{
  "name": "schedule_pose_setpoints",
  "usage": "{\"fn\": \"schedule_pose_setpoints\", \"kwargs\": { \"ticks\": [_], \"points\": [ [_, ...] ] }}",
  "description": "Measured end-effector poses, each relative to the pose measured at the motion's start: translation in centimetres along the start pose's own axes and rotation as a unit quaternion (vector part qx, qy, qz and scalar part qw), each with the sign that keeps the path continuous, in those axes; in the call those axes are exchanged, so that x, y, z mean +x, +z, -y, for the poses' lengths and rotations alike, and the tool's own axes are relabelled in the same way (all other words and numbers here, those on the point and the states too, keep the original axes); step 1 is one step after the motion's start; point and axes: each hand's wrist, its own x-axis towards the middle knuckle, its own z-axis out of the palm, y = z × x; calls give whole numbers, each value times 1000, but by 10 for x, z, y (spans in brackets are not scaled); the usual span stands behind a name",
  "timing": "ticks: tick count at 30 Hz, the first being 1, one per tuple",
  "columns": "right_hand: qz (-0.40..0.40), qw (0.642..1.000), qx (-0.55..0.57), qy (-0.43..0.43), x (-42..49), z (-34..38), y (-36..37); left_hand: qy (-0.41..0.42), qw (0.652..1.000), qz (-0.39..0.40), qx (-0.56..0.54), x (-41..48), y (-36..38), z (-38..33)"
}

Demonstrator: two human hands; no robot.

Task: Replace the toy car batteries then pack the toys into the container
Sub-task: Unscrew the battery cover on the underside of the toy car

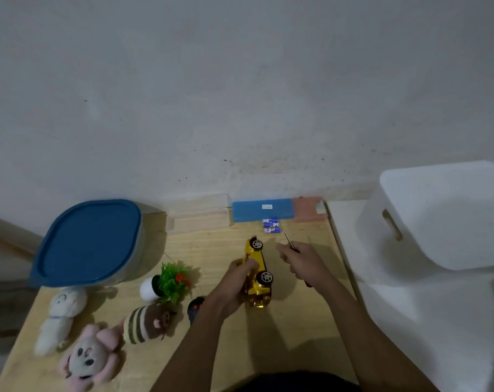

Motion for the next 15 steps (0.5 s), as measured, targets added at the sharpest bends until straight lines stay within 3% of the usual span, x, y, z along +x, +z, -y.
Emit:
{"fn": "schedule_pose_setpoints", "kwargs": {
  "ticks": [5,8,15],
  "points": [
    [39,992,25,-120,-15,20,20,55,981,88,-162,-30,-3,-22],
    [41,984,9,-173,-19,30,28,85,971,95,-204,-40,0,-31],
    [45,965,-118,-232,-22,42,28,97,989,55,-102,-46,-7,-43]
  ]
}}
